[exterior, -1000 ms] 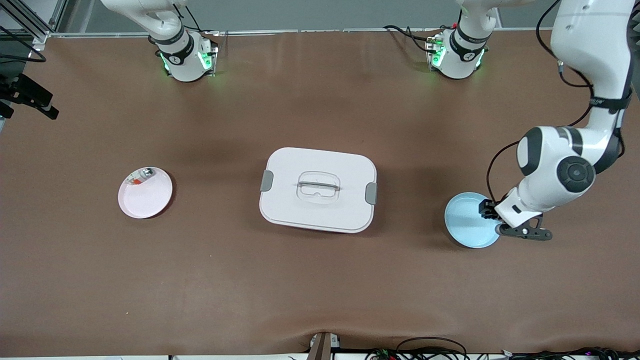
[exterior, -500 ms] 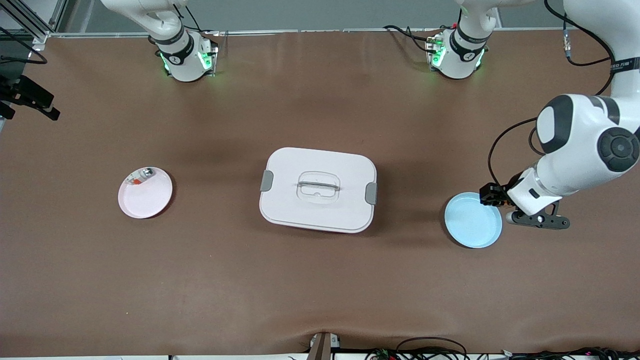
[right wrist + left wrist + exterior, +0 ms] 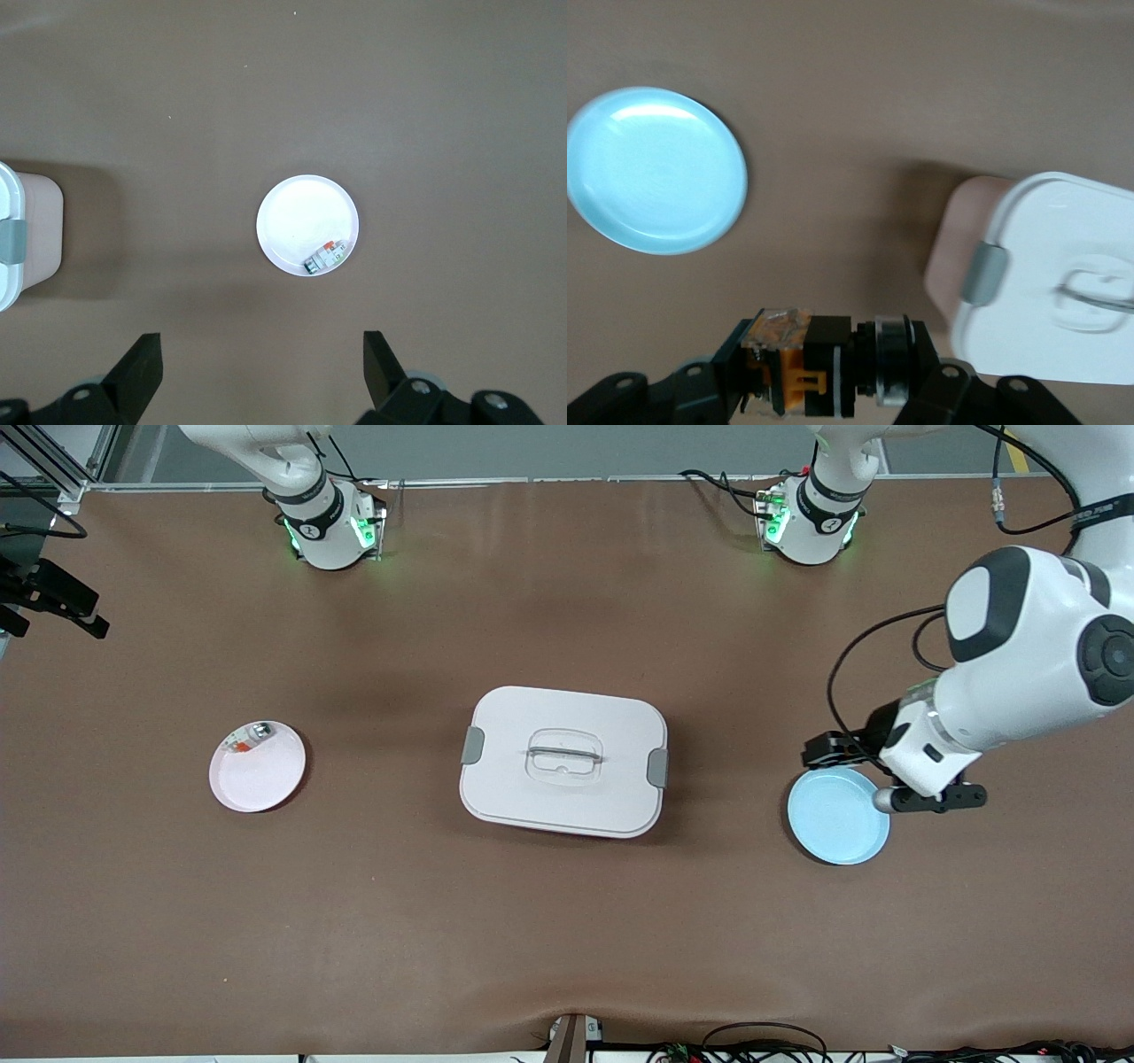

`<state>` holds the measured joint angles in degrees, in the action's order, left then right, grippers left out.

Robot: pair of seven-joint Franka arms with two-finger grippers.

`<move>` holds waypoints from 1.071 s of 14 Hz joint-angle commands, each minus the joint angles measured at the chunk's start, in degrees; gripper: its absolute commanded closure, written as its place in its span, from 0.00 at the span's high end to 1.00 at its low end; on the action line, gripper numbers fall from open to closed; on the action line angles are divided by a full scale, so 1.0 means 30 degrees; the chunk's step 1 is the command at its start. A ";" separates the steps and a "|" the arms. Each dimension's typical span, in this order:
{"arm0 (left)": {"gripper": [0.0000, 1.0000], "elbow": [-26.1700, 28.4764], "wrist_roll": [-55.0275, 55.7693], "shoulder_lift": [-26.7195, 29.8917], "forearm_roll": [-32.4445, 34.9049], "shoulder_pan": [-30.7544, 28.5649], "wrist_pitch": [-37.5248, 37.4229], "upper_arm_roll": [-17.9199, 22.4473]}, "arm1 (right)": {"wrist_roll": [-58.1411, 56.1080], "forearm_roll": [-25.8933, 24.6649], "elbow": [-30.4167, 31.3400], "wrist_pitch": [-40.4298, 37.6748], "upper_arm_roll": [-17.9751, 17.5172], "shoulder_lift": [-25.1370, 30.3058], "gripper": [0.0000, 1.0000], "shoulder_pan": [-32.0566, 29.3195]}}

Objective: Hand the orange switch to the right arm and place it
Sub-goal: 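Lift the orange switch with the left gripper and carry it over the box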

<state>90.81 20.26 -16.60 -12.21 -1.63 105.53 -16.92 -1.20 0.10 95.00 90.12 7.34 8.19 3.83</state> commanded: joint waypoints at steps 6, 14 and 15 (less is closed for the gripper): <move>0.14 -0.2228 1.0754 -0.1087 -0.1994 0.1242 -0.0548 -0.3499 | 0.0925 0.0024 -0.1373 -0.1298 -0.0512 -0.0181 1.00 0.2968; 0.13 -0.3580 1.6916 -0.3080 -0.7963 0.4525 0.1732 -0.3499 | 0.9939 0.3066 -0.0935 -0.2565 -0.3326 0.0024 1.00 0.4753; 0.13 -0.3580 1.7065 -0.3255 -0.8348 0.4732 0.2172 -0.3528 | 1.0733 0.3100 -0.0672 -0.1865 -0.3327 0.0053 1.00 0.5570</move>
<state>82.11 69.09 -24.71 -34.32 11.27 110.34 -27.42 25.53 7.84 92.17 82.45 -2.84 8.19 17.40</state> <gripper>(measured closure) 0.273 0.000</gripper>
